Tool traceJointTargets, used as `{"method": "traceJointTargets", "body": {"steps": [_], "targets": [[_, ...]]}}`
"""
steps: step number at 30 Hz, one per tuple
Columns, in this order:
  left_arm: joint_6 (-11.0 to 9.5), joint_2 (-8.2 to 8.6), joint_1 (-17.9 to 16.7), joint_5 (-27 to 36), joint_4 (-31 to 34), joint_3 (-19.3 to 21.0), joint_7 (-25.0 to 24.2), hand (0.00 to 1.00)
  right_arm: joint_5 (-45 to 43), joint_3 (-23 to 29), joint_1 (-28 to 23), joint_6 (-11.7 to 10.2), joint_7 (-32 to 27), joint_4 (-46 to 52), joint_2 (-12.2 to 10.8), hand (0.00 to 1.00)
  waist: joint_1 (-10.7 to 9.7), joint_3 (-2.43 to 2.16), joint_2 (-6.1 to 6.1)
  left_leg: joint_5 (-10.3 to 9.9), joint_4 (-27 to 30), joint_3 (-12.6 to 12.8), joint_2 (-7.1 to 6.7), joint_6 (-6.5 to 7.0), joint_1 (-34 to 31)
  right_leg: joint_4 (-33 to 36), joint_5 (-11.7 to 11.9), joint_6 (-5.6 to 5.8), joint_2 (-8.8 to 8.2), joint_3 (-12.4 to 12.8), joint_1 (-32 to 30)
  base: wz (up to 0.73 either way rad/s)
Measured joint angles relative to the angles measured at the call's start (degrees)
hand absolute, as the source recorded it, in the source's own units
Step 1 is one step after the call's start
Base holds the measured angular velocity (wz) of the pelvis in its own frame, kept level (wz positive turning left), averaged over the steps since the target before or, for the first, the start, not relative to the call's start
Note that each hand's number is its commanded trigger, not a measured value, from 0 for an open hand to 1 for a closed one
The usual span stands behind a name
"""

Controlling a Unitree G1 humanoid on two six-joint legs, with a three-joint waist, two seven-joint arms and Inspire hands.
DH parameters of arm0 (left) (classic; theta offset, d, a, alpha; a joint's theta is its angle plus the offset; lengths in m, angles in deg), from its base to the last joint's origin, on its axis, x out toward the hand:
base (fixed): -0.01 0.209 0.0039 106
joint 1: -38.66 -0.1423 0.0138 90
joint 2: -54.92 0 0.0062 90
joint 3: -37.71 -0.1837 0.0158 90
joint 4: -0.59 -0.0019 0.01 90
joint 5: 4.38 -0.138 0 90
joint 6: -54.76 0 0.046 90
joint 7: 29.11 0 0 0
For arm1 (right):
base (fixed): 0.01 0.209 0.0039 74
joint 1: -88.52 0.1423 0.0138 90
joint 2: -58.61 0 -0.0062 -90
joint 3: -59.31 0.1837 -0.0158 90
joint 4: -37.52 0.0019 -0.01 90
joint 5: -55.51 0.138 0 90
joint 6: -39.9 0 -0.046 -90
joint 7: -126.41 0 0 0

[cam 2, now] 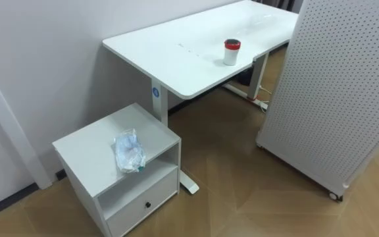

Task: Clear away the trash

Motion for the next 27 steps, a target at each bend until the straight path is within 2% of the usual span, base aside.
{"method": "traceJointTargets", "body": {"steps": [8,19,24,26,27], "targets": [[0.0,0.01,0.0,0.0,0.0,0.0,0.0,0.0,0.0,0.0,0.0,0.0,0.0,0.1,0.0,1.0,0.0,-0.06,0.5,0.0,0.1,0.2,0.01,0.0,0.0,0.0,0.0,0.0,0.0,0.0,0.0,0.0],[0.5,0.02,-0.3,-0.1,-0.1,0.0,0.0,0.0,0.1,1.1,-0.2,0.0,0.2,-0.2,0.2,1.0,0.0,-0.02,0.4,0.0,-0.2,0.4,0.01,0.0,0.3,-0.1,-0.1,0.09,-0.1,-0.2,0.0,0.0],[1.8,0.03,-0.9,-1.1,-0.2,0.0,0.1,0.0,0.4,1.2,-0.4,0.1,0.6,-0.2,0.2,1.0,-0.1,0.08,-0.01,0.0,-0.3,0.4,-0.17,0.0,0.2,0.0,-0.5,0.23,-0.37,-1.4,0.1,0.0],[2.6,0.02,-0.9,-1.1,-0.2,0.0,0.1,0.0,0.5,1.2,-0.5,0.2,0.7,0.0,0.2,1.0,-0.3,0.22,-0.26,0.0,-0.3,0.0,-0.15,-0.01,0.1,0.1,-0.6,0.16,-0.4,-3.3,0.2,0.06],[2.7,0.02,-0.9,-1.1,-0.2,0.0,0.1,0.0,0.6,1.2,-0.6,0.2,0.7,0.1,0.2,1.0,-0.3,0.21,-0.26,0.0,-0.4,-0.1,-0.15,-0.01,0.1,0.1,-0.6,0.16,-0.4,-3.5,0.2,0.09]]}}
